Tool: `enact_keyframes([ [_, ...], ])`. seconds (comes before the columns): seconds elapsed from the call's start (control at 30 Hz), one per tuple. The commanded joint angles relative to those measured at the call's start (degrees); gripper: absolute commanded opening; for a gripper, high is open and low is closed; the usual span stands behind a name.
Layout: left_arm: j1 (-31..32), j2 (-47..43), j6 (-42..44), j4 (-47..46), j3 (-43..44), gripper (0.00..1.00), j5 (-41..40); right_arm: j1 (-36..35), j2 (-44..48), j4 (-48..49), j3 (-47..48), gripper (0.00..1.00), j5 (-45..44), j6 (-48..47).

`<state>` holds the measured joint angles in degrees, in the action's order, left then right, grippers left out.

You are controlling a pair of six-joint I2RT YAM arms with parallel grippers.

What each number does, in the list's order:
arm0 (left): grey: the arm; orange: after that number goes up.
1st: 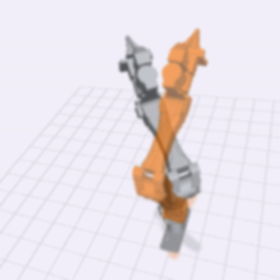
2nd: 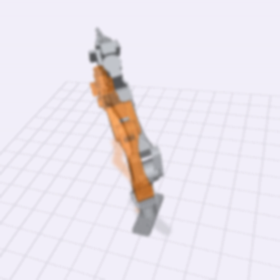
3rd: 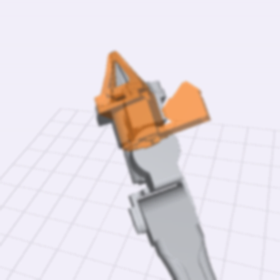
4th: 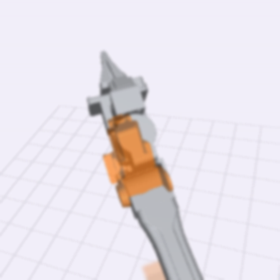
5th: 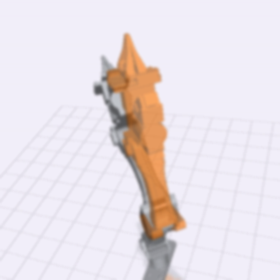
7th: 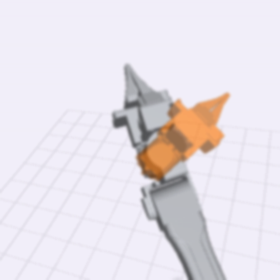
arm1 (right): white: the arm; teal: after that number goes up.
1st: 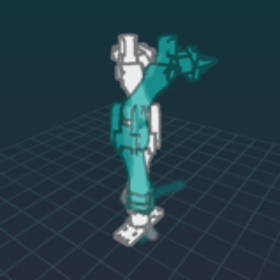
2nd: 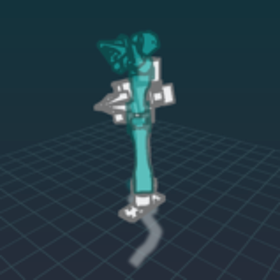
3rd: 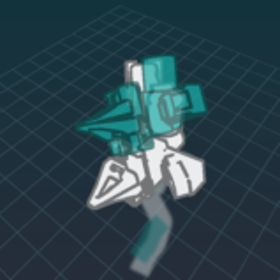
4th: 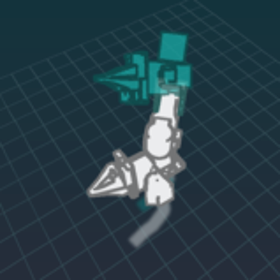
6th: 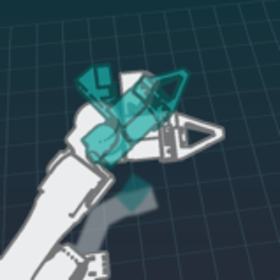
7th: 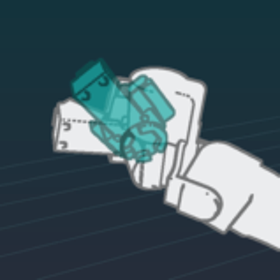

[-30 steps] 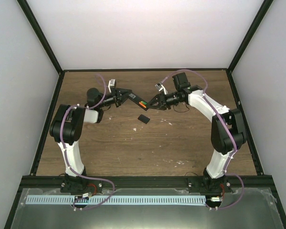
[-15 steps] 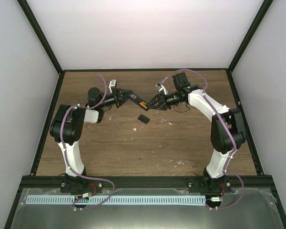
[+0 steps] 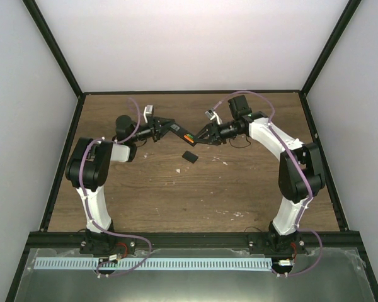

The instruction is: Load the batteries into the remote control

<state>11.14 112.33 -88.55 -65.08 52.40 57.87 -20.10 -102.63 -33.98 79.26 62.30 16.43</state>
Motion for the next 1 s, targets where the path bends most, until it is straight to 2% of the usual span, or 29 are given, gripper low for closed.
enact_keyframes([
  [0.0,-0.46,-0.56,3.09,-1.28,0.16,0.00,0.02,0.15,1.91,2.54,3.32,0.30,6.12,0.93],
  [0.47,0.94,1.82,-0.75,-9.14,1.14,0.00,0.63,0.10,1.17,4.43,3.61,0.29,7.85,3.32],
  [0.97,1.19,2.34,-1.25,-10.02,1.76,0.00,1.01,-1.01,-0.10,5.66,4.49,0.25,7.92,4.91],
])
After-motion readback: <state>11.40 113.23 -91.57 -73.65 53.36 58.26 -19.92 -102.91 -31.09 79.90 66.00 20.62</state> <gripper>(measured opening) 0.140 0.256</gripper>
